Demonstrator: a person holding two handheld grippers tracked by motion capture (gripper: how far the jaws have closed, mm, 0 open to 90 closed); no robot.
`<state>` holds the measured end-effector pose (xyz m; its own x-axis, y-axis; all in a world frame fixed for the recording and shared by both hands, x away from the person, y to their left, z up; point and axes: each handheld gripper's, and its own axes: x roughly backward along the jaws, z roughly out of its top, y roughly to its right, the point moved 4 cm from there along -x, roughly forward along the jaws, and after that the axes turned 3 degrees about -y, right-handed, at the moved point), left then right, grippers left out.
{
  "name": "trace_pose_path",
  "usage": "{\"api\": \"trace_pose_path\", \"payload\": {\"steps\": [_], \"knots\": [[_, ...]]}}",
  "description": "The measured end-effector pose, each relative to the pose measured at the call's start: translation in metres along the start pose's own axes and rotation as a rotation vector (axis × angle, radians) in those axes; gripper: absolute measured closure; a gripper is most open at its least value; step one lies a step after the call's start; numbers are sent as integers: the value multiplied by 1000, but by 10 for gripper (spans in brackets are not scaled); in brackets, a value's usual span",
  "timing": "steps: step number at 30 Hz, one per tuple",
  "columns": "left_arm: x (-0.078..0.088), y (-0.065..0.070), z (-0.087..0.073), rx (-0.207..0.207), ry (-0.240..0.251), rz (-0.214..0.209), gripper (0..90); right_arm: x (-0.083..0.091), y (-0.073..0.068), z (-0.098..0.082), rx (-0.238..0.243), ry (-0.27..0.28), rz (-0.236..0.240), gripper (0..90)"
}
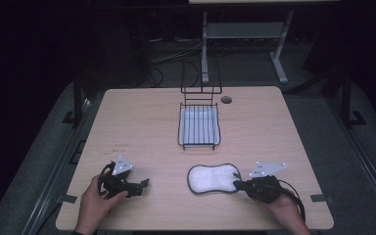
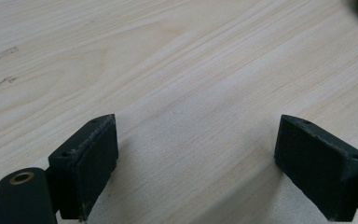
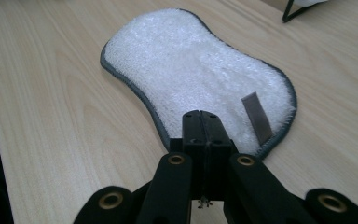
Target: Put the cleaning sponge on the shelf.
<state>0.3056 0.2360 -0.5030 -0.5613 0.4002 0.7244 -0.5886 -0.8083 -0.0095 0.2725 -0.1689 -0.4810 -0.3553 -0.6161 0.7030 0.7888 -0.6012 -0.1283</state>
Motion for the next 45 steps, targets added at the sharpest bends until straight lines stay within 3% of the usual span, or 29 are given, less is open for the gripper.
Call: {"api": "trace_pose_path", "payload": {"steps": [8, 25, 36, 43, 45], "knots": [[0, 0, 0, 2, 1, 1, 127, -12, -1, 3, 26, -43, -10, 897], [0, 1, 0, 3, 2, 0, 127, -17, 20, 8, 10, -49, -61, 897], [0, 1, 0, 4, 1, 0, 127, -21, 26, 13, 9, -53, -76, 896], [0, 0, 0, 3, 1, 0, 128, -13, 9, 18, 7, -8, -19, 897], [0, 1, 0, 3, 2, 0, 127, -13, -2, 19, 21, -11, 0, 896]]}}
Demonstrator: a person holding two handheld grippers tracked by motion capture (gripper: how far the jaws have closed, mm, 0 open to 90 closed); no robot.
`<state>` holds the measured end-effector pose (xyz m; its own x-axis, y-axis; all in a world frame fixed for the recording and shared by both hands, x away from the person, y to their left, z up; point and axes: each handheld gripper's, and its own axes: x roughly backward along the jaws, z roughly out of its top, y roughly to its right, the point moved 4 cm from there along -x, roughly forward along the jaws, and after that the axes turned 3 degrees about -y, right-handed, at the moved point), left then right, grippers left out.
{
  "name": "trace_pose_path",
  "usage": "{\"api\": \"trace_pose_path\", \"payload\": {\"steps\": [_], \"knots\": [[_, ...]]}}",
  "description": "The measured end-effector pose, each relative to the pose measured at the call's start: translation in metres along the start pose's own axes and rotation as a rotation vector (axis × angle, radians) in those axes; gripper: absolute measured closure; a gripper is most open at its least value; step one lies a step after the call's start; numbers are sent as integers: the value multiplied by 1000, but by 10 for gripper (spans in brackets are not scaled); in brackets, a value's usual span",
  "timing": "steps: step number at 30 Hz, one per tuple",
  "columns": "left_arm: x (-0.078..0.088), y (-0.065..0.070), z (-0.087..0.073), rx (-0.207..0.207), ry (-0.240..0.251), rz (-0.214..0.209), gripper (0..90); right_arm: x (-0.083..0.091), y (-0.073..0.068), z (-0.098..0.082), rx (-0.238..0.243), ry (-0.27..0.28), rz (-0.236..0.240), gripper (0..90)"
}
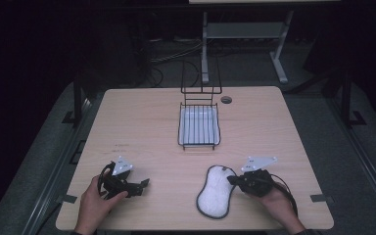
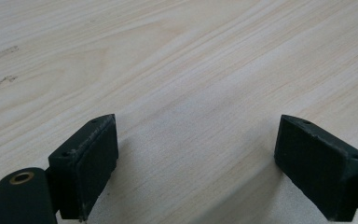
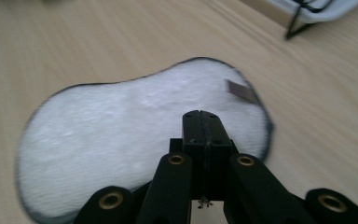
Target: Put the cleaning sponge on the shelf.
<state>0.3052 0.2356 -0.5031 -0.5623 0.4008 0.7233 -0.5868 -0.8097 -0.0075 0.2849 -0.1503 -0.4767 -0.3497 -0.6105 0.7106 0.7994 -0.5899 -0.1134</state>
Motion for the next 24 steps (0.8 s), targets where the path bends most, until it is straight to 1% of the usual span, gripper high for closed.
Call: {"api": "trace_pose_path", "payload": {"steps": [1, 2, 3, 4, 5, 7, 8, 9, 10, 11, 12, 16, 20, 22, 23, 24], "knots": [[0, 0, 0, 0, 0, 0, 128, 0, -5, 0, 4, -2, 12, 897], [0, 0, 0, -1, 0, 0, 127, -2, -14, 0, 17, -6, 25, 897], [0, 0, 0, -1, 0, 0, 127, -2, -14, 0, 17, -6, 25, 897], [0, 0, 0, 0, 0, 0, 127, -2, -22, 0, 30, -7, 39, 896], [0, 0, 0, -1, 0, 0, 127, -2, -25, 0, 29, -6, 46, 897], [0, 0, 0, -1, 0, 0, 127, -3, -32, 0, 36, -9, 61, 897], [0, 0, 0, -1, 0, 0, 127, -3, -32, 0, 36, -9, 61, 897], [0, 0, 0, -1, 0, 0, 127, -4, -34, 0, 46, -12, 66, 897], [0, 0, 0, 0, 0, 0, 128, -6, -38, -2, 53, -28, 71, 896], [0, 0, 0, 0, 0, 0, 127, -6, -38, -2, 53, -28, 71, 896], [0, 0, 0, -1, 0, 0, 127, -8, -38, -4, 54, -45, 71, 896], [0, 0, 0, 0, 0, 0, 127, -8, -34, -5, 44, -47, 69, 897], [0, 0, 0, -1, 0, 0, 128, -6, -26, -6, 37, -47, 41, 897], [0, 0, 0, -1, -1, 0, 128, -6, -24, -6, 30, -49, 35, 897], [0, 0, 0, -1, -1, 1, 128, -5, -19, -6, 26, -49, 17, 897], [0, 0, 0, -1, 0, 0, 127, -4, -16, -7, 21, -49, 12, 897]]}}
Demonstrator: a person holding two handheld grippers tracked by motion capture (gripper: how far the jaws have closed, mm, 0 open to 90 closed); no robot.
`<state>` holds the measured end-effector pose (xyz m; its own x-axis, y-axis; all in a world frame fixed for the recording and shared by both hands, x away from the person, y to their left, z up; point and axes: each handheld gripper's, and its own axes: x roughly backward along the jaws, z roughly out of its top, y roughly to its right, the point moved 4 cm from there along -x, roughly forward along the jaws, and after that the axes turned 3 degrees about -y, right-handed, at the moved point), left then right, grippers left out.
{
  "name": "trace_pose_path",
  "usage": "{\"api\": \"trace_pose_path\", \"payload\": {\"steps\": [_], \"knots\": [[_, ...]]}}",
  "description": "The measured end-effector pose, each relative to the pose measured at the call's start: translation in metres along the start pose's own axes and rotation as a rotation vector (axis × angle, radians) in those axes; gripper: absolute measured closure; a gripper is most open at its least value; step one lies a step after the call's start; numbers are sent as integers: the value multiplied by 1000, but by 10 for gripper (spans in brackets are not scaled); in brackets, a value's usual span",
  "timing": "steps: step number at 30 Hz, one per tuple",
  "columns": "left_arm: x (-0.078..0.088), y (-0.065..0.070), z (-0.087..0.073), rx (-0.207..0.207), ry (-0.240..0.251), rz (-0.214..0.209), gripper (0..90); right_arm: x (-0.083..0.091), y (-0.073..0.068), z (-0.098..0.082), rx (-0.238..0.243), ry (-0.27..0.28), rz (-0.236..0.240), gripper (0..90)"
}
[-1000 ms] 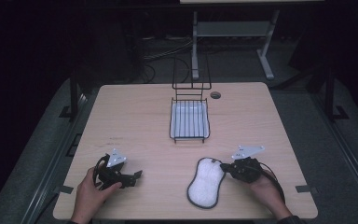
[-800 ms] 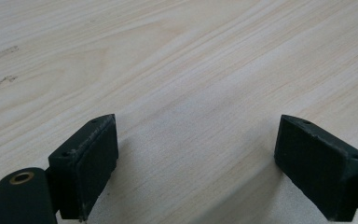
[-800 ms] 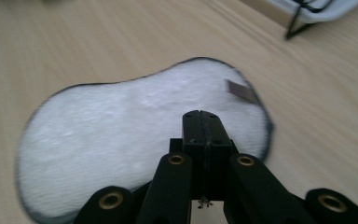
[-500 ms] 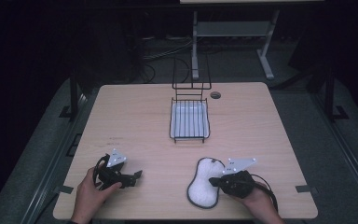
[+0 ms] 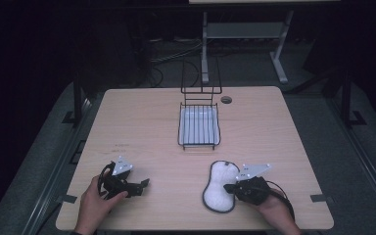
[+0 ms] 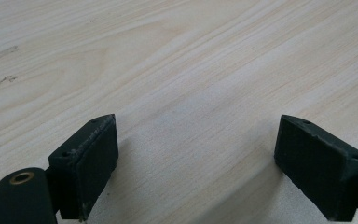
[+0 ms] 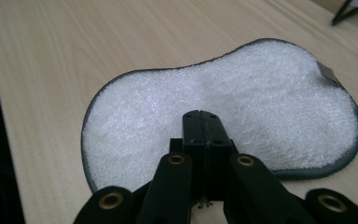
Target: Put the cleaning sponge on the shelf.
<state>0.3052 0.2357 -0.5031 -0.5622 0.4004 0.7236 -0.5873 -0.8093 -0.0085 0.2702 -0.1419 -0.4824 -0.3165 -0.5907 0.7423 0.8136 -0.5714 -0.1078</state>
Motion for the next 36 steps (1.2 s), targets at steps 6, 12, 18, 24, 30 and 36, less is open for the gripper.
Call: {"api": "trace_pose_path", "payload": {"steps": [6, 12, 18, 24, 30, 36], "knots": [[0, 0, 0, 0, 0, 0, 127, 4, 21, -2, -30, 4, -41, 897], [0, 0, 0, 0, 0, 0, 127, 9, 32, -1, -50, 17, -61, 897], [0, 0, 0, 1, 1, 0, 127, 2, 15, 19, -15, 42, -18, 896], [0, 0, 0, 1, -1, -1, 128, -20, -8, 38, 30, 33, 33, 897], [0, 0, 0, 1, -1, -1, 127, -37, -19, 38, 62, -15, 50, 897], [0, 0, 0, 1, 1, -1, 127, -37, -18, 34, 59, -22, 50, 896]]}}
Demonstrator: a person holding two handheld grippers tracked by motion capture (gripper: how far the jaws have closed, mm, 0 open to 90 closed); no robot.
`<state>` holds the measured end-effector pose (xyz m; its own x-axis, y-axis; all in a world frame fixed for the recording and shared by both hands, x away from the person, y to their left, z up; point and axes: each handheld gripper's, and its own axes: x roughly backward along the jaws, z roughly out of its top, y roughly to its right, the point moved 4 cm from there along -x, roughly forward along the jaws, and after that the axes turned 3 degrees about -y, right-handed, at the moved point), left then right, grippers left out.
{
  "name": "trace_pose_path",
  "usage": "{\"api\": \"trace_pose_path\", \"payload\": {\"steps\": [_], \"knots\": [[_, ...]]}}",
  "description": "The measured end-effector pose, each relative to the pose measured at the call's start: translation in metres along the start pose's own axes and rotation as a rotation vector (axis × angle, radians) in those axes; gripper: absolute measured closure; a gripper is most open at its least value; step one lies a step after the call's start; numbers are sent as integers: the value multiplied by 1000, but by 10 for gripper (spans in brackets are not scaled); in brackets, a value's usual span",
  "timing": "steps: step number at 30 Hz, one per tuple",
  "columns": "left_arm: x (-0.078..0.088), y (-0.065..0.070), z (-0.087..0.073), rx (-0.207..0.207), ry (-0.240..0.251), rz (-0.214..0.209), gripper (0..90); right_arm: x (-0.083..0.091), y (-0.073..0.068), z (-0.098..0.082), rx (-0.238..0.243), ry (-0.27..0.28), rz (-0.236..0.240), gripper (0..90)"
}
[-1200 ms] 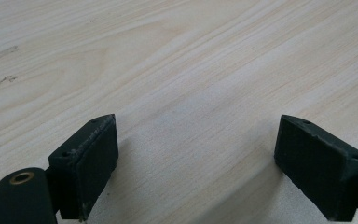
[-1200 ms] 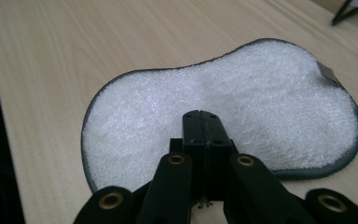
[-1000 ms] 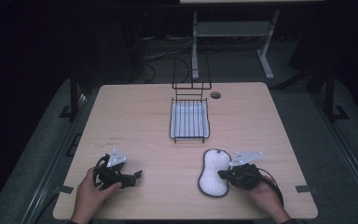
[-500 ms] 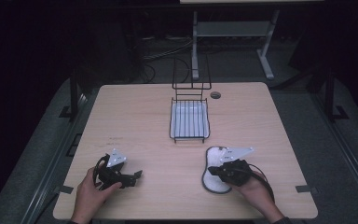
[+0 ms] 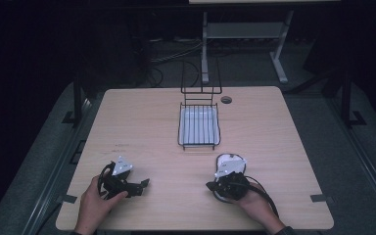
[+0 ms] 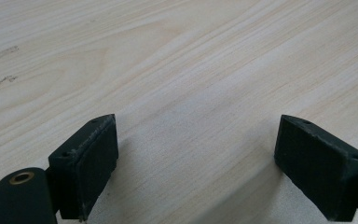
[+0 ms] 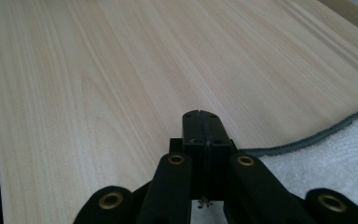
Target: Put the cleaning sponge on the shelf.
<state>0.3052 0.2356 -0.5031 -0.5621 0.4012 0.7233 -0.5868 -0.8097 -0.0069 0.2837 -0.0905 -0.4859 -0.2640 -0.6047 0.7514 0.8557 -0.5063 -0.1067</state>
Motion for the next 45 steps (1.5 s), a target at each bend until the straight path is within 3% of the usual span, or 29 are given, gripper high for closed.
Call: {"api": "trace_pose_path", "payload": {"steps": [7, 25, 38, 45], "knots": [[0, 0, 0, 1, 1, 0, 127, 6, 1, -6, -9, -13, 3, 896], [0, 0, 0, -2, -1, 1, 128, 27, 8, -29, -54, -21, -43, 896], [0, 0, 0, -1, 0, 1, 128, 49, 26, -53, -130, -31, -85, 897], [0, 0, 0, -1, 0, 1, 127, 57, 36, -62, -143, -40, -106, 896]]}}
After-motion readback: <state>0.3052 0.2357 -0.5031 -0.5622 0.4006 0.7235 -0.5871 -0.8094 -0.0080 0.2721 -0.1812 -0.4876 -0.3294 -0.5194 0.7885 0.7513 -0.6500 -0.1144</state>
